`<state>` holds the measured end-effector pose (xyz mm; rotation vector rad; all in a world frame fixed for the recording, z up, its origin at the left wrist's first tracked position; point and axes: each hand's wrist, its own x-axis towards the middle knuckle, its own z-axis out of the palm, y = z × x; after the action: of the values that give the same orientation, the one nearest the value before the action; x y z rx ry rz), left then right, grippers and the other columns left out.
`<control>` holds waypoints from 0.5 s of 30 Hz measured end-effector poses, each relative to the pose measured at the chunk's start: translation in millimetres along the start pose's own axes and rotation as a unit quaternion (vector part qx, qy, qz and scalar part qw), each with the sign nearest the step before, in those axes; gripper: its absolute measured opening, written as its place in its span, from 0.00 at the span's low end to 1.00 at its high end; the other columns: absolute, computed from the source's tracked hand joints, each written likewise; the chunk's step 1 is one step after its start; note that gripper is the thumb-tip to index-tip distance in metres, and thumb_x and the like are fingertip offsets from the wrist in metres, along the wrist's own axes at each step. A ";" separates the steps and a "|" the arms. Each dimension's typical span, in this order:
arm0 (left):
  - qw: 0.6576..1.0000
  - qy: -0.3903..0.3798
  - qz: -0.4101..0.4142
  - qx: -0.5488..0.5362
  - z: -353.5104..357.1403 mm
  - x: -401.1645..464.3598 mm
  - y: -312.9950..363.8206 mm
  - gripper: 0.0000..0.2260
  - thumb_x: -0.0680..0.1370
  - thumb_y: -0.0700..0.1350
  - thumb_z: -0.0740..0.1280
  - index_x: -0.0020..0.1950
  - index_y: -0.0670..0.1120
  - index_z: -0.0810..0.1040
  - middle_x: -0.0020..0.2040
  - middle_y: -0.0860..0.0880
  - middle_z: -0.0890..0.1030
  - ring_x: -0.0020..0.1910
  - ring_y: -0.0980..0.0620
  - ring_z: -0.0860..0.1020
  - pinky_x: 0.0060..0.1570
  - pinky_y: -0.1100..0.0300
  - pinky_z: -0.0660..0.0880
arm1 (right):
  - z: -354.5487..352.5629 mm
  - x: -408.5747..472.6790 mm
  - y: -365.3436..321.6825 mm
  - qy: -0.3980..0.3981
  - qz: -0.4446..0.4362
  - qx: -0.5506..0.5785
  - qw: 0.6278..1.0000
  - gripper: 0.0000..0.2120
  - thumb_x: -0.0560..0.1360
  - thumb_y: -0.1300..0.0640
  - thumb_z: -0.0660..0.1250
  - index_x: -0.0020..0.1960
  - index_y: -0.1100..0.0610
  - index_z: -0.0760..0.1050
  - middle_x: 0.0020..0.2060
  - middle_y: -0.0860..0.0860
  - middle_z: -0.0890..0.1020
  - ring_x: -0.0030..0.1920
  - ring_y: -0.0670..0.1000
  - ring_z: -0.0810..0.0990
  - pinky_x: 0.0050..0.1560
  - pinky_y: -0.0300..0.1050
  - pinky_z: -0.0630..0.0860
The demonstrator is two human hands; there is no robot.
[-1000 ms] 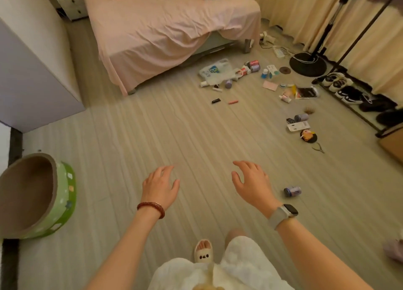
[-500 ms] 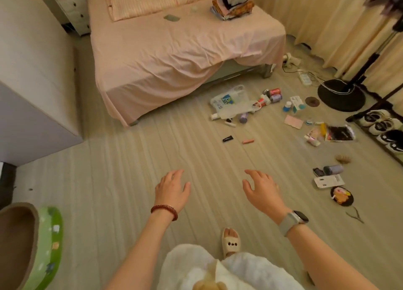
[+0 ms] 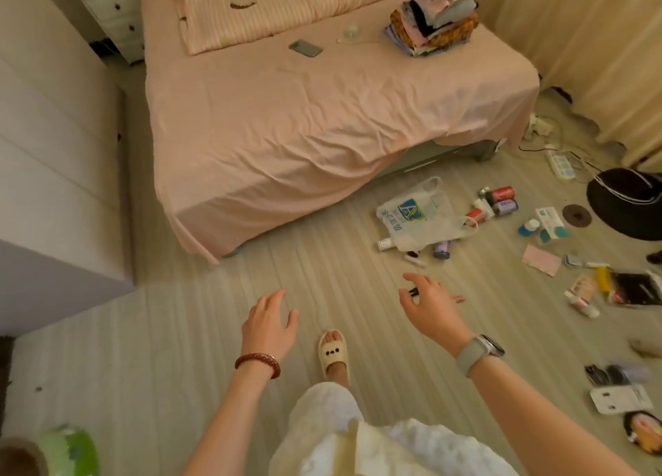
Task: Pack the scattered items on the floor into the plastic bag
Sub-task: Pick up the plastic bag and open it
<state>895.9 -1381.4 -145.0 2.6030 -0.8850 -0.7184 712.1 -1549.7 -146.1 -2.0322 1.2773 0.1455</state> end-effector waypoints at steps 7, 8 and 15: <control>0.994 -0.060 0.088 0.038 -54.2 189.0 67.2 0.19 0.78 0.48 0.58 0.69 0.46 0.65 0.69 0.45 0.67 0.67 0.46 0.66 0.65 0.50 0.64 | -56.6 117.1 -42.5 0.060 0.080 0.061 0.993 0.19 0.78 0.53 0.57 0.68 0.55 0.66 0.66 0.56 0.72 0.67 0.57 0.68 0.66 0.55 0.67; 0.991 -0.078 0.104 0.040 -52.4 209.7 82.9 0.19 0.78 0.48 0.58 0.69 0.46 0.64 0.69 0.45 0.66 0.68 0.46 0.66 0.65 0.51 0.64 | -63.3 129.8 -39.2 0.065 0.099 0.070 0.990 0.19 0.78 0.53 0.57 0.68 0.55 0.66 0.66 0.56 0.72 0.67 0.57 0.68 0.66 0.55 0.67; 0.965 -0.180 0.181 0.062 -18.0 337.4 184.9 0.20 0.78 0.48 0.58 0.69 0.45 0.63 0.70 0.45 0.66 0.68 0.47 0.65 0.66 0.55 0.63 | -97.5 242.0 -0.7 0.069 0.200 0.141 0.967 0.21 0.78 0.54 0.57 0.69 0.57 0.64 0.66 0.57 0.71 0.67 0.56 0.68 0.67 0.52 0.67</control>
<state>1047.7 -1734.3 -173.3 2.3435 -1.5076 -1.0717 808.1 -1789.6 -182.0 -1.5496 1.6832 0.0074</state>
